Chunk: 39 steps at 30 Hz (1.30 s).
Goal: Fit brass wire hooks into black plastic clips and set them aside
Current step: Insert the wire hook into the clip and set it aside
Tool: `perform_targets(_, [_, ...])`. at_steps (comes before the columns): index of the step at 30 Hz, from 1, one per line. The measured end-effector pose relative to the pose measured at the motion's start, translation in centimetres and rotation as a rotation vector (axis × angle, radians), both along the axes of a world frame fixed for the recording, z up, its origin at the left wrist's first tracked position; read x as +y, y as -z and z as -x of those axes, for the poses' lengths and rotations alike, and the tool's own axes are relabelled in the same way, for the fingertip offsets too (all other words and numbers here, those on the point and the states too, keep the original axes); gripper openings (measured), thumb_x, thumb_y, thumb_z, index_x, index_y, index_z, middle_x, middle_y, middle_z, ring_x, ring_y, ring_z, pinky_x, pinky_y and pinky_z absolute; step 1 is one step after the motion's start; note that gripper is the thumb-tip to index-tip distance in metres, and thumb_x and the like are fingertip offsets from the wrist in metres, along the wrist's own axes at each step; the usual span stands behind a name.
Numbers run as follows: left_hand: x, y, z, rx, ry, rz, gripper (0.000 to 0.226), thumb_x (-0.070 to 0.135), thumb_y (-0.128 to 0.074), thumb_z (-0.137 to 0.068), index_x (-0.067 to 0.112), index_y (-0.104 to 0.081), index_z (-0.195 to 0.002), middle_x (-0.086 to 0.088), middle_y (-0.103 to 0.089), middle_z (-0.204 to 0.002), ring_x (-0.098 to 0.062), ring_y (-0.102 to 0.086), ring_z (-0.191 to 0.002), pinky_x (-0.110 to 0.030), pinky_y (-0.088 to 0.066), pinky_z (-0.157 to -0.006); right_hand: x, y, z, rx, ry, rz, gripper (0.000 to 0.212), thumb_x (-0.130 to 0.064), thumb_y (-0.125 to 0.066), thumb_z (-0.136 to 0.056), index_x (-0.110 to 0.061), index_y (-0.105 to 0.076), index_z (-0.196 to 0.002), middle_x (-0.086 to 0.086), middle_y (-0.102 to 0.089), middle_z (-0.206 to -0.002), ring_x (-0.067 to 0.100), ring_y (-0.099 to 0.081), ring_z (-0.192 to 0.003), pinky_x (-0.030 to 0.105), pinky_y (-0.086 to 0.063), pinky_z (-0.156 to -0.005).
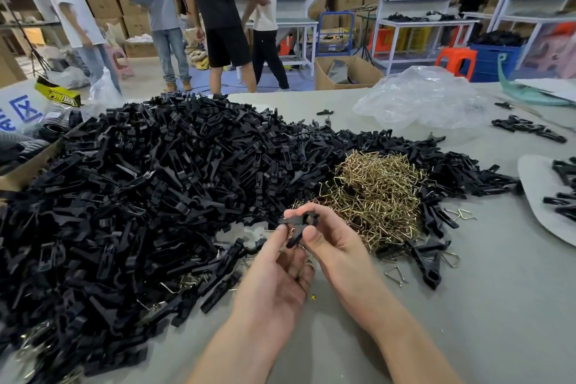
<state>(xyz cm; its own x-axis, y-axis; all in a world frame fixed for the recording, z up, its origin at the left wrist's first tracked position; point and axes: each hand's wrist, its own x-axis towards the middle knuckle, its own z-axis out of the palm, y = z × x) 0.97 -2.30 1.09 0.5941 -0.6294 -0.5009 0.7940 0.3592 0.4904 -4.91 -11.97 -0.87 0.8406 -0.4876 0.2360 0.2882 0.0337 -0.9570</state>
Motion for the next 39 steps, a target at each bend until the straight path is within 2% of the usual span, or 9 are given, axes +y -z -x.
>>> perform_targets(5, [0.5, -0.1, -0.1, -0.095, 0.098, 0.02, 0.018, 0.023, -0.068, -0.088, 0.017, -0.079, -0.075, -0.001, -0.064, -0.075, -0.011, -0.058, -0.06, -0.027, -0.044, -0.069, -0.2, -0.2, -0.3, -0.038, 0.037, -0.168, 0.026, -0.021, -0.058, -0.095, -0.009, -0.063, -0.117, 0.01, -0.07, -0.121, 0.026, -0.065, -0.105, 0.039, -0.051, -0.098])
perform_targets(12, [0.7, 0.4, -0.5, -0.272, 0.305, 0.086, 0.022, 0.029, -0.071, -0.083, 0.015, -0.075, -0.099, -0.003, -0.071, -0.09, -0.012, -0.063, -0.066, -0.025, -0.049, -0.062, -0.5, -1.0, 0.0, -0.026, -0.119, -0.541, 0.034, -0.023, -0.053, -0.094, 0.001, -0.064, -0.115, 0.015, -0.072, -0.099, 0.024, -0.068, -0.088, 0.032, -0.058, -0.079])
perform_targets(15, [0.5, 0.6, -0.5, -0.516, 0.255, 0.028, 0.025, 0.037, -0.077, -0.073, 0.014, -0.074, -0.083, -0.005, -0.071, -0.088, -0.009, -0.06, -0.064, -0.022, -0.049, -0.06, -0.5, -1.4, 0.2, -0.025, -0.148, -0.619, 0.033, -0.026, -0.05, -0.095, -0.006, -0.064, -0.116, 0.017, -0.069, -0.102, 0.027, -0.064, -0.092, 0.04, -0.053, -0.08])
perform_targets(18, [-0.1, 1.2, -0.1, -0.818, 0.159, -0.218, 0.037, 0.049, -0.075, -0.072, 0.016, -0.07, -0.088, 0.0, -0.07, -0.077, -0.009, -0.059, -0.062, -0.019, -0.047, -0.057, -0.4, -1.4, 0.3, 0.006, -0.139, -0.676, 0.039, -0.034, -0.052, -0.092, -0.014, -0.064, -0.124, 0.012, -0.067, -0.095, 0.023, -0.066, -0.082, 0.033, -0.053, -0.059])
perform_targets(20, [-0.3, 2.1, 0.3, -1.093, 0.113, -0.417, 0.021, 0.048, -0.069, -0.086, 0.027, -0.065, -0.09, 0.012, -0.068, -0.074, -0.002, -0.057, -0.063, -0.014, -0.044, -0.058, -0.2, -1.3, 0.3, -0.014, -0.123, -0.772, 0.034, -0.033, -0.055, -0.092, -0.012, -0.069, -0.116, 0.01, -0.067, -0.089, 0.023, -0.068, -0.085, 0.034, -0.06, -0.069])
perform_targets(23, [-0.3, 2.3, 0.9, -1.538, 0.143, -0.659, 0.013, 0.044, -0.053, -0.098, 0.037, -0.057, -0.108, 0.034, -0.062, -0.107, 0.007, -0.057, -0.094, -0.009, -0.042, -0.077, 0.5, -1.4, 0.0, -0.079, -0.05, -0.871, 0.019, -0.026, -0.053, -0.093, -0.012, -0.066, -0.091, 0.007, -0.061, -0.084, 0.024, -0.066, -0.087, 0.036, -0.057, -0.085])
perform_targets(26, [-0.5, 2.3, 1.5, -1.807, 0.32, -0.951, 0.064, 0.059, -0.009, -0.095, 0.031, -0.037, -0.144, 0.015, -0.037, -0.153, -0.017, -0.056, -0.12, -0.031, -0.046, -0.088, 1.2, -1.3, -0.2, -0.088, 0.043, -0.938, 0.029, -0.032, -0.051, -0.097, -0.018, -0.063, -0.074, 0.003, -0.06, -0.08, 0.02, -0.065, -0.082, 0.031, -0.057, -0.08])
perform_targets(34, [-0.9, 2.5, 1.7, -1.786, 0.358, -1.043, 0.04, 0.036, -0.029, -0.104, 0.034, -0.031, -0.144, 0.014, -0.037, -0.153, -0.017, -0.06, -0.114, -0.032, -0.047, -0.08, 2.0, -1.6, -0.1, -0.056, 0.157, -1.032, 0.037, -0.029, -0.049, -0.102, -0.02, -0.063, -0.069, 0.004, -0.066, -0.08, 0.018, -0.069, -0.073, 0.025, -0.06, -0.066])
perform_targets(39, [-1.1, 2.5, 1.5, -1.718, 0.368, -0.988, 0.049, 0.053, -0.014, -0.092, 0.033, -0.043, -0.127, 0.017, -0.044, -0.144, -0.019, -0.06, -0.11, -0.037, -0.048, -0.079, 2.1, -1.7, 0.0, -0.088, 0.127, -1.04, 0.033, -0.028, -0.047, -0.102, -0.019, -0.061, -0.073, 0.006, -0.066, -0.081, 0.018, -0.068, -0.069, 0.026, -0.059, -0.06])
